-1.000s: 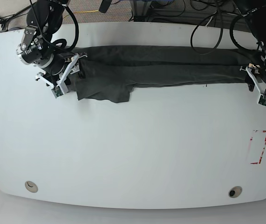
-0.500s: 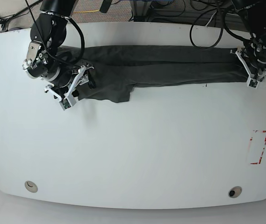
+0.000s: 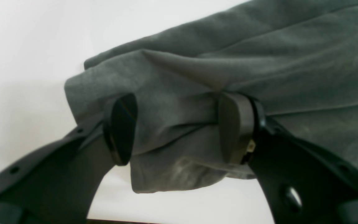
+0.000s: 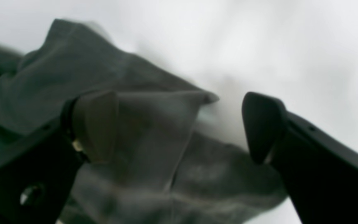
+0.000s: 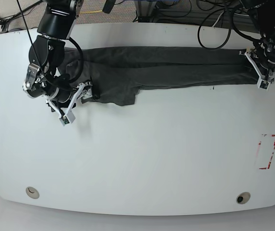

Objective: Fold the T-shirt properly
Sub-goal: 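Drag the right gripper along the strip's end to straighten it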

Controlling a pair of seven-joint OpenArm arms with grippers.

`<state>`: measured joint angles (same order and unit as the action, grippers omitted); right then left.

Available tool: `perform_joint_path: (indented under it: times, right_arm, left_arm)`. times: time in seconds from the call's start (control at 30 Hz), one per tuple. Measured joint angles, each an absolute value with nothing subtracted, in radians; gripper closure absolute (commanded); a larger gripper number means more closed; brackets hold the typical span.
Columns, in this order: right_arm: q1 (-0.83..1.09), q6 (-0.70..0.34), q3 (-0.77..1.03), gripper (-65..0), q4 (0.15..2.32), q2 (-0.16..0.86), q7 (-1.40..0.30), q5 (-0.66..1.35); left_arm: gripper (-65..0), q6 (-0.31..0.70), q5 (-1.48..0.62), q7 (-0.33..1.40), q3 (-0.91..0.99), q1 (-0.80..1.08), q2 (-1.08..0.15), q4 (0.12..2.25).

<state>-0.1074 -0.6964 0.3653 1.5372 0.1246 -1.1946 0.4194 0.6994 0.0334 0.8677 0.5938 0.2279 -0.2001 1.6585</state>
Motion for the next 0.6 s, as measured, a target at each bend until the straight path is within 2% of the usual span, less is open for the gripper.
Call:
perform_joint_path:
  times: [0.2,0.27,0.47,0.6]
  right_arm:
    - [-0.19,-0.696,0.448,-55.6,1.391,0.1,-1.196,0.423]
    - [-0.207,-0.697,0.452,-53.6,1.361,0.107,-1.211,0.43]
    - [-0.221,-0.697,0.45,-38.5,1.358,0.105,-1.28,0.427]
    - [-0.224,-0.697,0.45,-30.9,1.359,0.105,-1.322,0.427]
  left_arm:
    - [-38.5,0.699,0.033,0.867,0.594,0.229,-0.199,1.658]
    - [-38.5,0.699,0.034,0.868,0.595,0.23,-0.2,1.658]
    - [-38.5,0.699,0.033,0.867,0.596,0.23,-0.198,1.658]
    - [-38.5,0.699,0.034,0.867,0.596,0.23,-0.197,1.658]
